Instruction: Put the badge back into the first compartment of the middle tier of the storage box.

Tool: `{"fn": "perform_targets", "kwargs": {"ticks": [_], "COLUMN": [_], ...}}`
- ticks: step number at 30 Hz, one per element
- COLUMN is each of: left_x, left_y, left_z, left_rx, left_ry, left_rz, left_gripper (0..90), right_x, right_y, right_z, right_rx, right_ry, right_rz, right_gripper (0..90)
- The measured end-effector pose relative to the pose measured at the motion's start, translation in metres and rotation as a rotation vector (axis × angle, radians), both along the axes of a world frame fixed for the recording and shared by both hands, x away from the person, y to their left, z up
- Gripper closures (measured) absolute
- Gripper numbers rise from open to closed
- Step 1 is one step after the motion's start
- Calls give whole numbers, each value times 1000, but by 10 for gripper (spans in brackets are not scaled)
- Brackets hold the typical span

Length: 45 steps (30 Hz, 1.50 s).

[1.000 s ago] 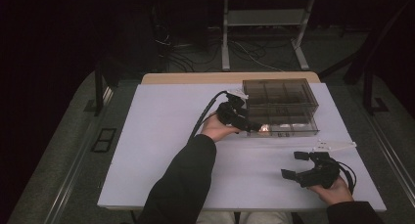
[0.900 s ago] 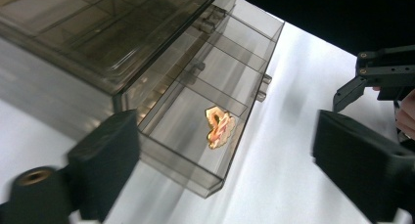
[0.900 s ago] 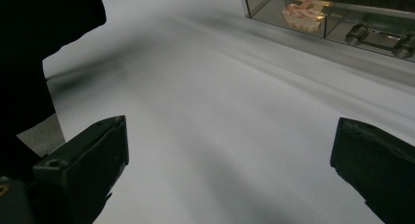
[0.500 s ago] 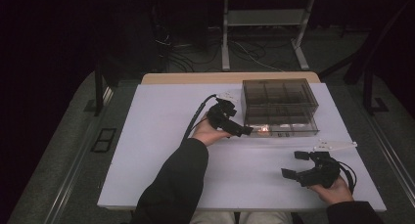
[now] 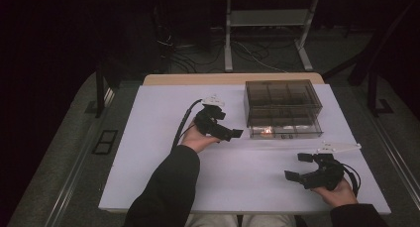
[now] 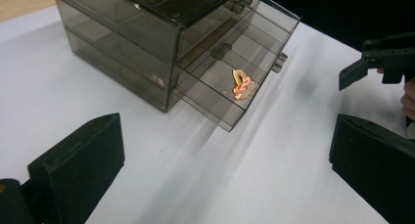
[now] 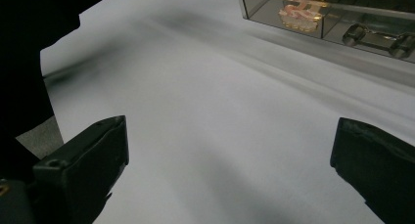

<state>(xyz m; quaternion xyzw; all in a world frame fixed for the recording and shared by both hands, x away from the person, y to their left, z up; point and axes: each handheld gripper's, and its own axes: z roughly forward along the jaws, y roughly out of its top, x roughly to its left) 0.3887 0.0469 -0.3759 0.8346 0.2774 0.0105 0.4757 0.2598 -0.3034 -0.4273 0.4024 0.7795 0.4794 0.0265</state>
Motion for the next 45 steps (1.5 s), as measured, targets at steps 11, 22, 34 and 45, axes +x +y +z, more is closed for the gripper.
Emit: {"fn": "perform_targets", "kwargs": {"ticks": [11, 22, 34, 45], "left_x": [-11, -27, -44, -69], "left_y": [14, 33, 51, 74], "left_z": [-2, -3, -7, -17], "left_rx": [-33, -41, -42, -70], "left_ry": [-4, -18, -33, -42], "left_rz": [16, 38, 53, 80], "left_gripper": [0, 0, 0, 0], "right_x": [0, 0, 0, 0], "right_y": [1, 1, 1, 2], "right_z": [0, 0, 0, -1], "right_rx": [-1, -4, -5, -10], "right_ry": [2, 1, -1, -7], "right_rz": [0, 0, -4, 2], "right_gripper": [3, 3, 3, 3]}}
